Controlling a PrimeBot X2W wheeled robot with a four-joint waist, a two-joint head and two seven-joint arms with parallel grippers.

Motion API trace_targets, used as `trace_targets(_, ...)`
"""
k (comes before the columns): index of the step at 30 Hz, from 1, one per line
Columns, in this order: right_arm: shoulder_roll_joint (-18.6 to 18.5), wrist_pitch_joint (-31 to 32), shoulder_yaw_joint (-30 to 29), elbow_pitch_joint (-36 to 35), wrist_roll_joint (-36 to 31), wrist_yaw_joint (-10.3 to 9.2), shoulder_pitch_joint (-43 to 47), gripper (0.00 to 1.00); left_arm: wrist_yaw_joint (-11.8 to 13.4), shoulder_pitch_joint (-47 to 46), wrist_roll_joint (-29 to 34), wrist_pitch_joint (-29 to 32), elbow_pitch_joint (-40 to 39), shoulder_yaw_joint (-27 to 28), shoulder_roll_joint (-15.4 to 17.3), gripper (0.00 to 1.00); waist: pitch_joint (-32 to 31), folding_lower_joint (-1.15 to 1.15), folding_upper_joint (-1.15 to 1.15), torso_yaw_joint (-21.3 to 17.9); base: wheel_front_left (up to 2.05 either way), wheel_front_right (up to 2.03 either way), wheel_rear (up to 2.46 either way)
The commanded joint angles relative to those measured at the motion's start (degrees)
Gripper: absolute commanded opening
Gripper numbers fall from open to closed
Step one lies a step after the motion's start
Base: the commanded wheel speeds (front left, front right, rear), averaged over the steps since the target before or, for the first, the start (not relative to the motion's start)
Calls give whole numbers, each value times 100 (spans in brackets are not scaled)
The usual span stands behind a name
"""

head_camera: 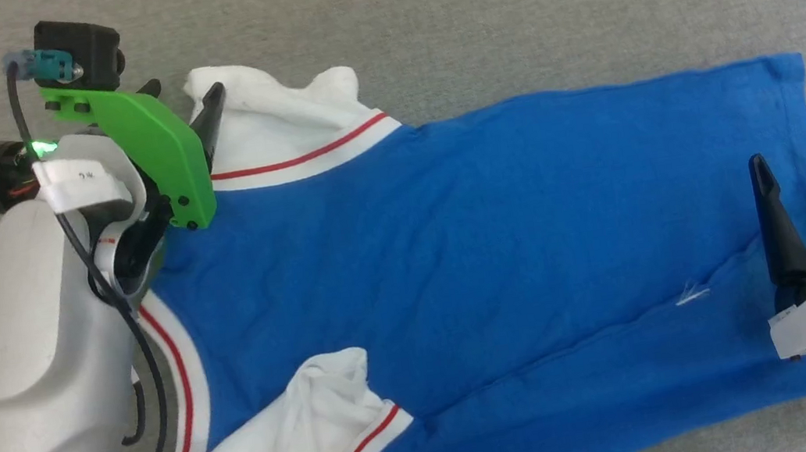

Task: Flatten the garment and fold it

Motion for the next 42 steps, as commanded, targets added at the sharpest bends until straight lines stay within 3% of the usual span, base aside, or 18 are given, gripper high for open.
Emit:
trace_targets(1, -22, -39, 2, 27, 29, -8, -112, 100, -17, -130, -32, 41, 42, -9, 35, 100, 84, -1, 50, -75, 0, 0, 0)
trace_targets(5, -56, -26, 12, 74, 35, -8, -129, 100, -19, -132, -70, 141, 202, -73, 21, 99, 116, -1, 50, -95, 0, 0, 0)
trace_targets(6, -72, -13, 18, 83, 35, -8, -138, 100, -28, -125, -82, 143, 228, -96, 10, 43, 118, -1, 50, -92, 0, 0, 0)
trace_targets(7, -102, 6, 27, 88, 34, -8, -156, 100, -39, -116, -91, 118, 253, -124, -8, 0, 116, -1, 50, -84, 0, 0, 0)
trace_targets(16, -793, 434, 62, -132, 170, -8, -708, 100, -120, -56, -149, -187, 484, -302, -43, 0, -54, -1, 50, 15, 0, 0, 0)
trace_targets(20, -1046, 1189, -32, -22, 514, -8, -1159, 100, -134, -87, -150, -314, 525, -359, -68, 0, -91, -1, 50, 92, 0, 0, 0)
trace_targets(25, -1431, 2559, -107, 472, 664, -8, -1701, 100, -151, -205, -152, -389, 541, -479, -132, 0, 2, -1, 50, 255, 0, 0, 0)
trace_targets(30, -1573, 3219, -198, 850, 658, -8, -1967, 100, -156, -299, -153, -469, 562, -546, -199, 0, 146, -1, 50, 367, 0, 0, 0)
trace_targets(39, -1438, 3662, -240, 1340, 771, -8, -2063, 100, -156, -442, -156, -551, 691, -612, -235, 0, 260, -1, 50, 470, 0, 0, 0)
trace_targets(40, -1438, 3712, -231, 1356, 790, -8, -2066, 77, -157, -453, -159, -571, 696, -614, -233, 0, 259, -1, 50, 475, 0, 0, 0)
trace_targets(41, -1447, 3738, -220, 1357, 793, -8, -2069, 40, -157, -462, -161, -593, 696, -614, -230, 0, 260, -1, 50, 479, 0, 0, 0)
trace_targets(42, -1450, 3749, -232, 1358, 795, -8, -2076, 23, -158, -474, -157, -643, 688, -611, -225, 0, 260, -1, 50, 482, 0, 0, 0)
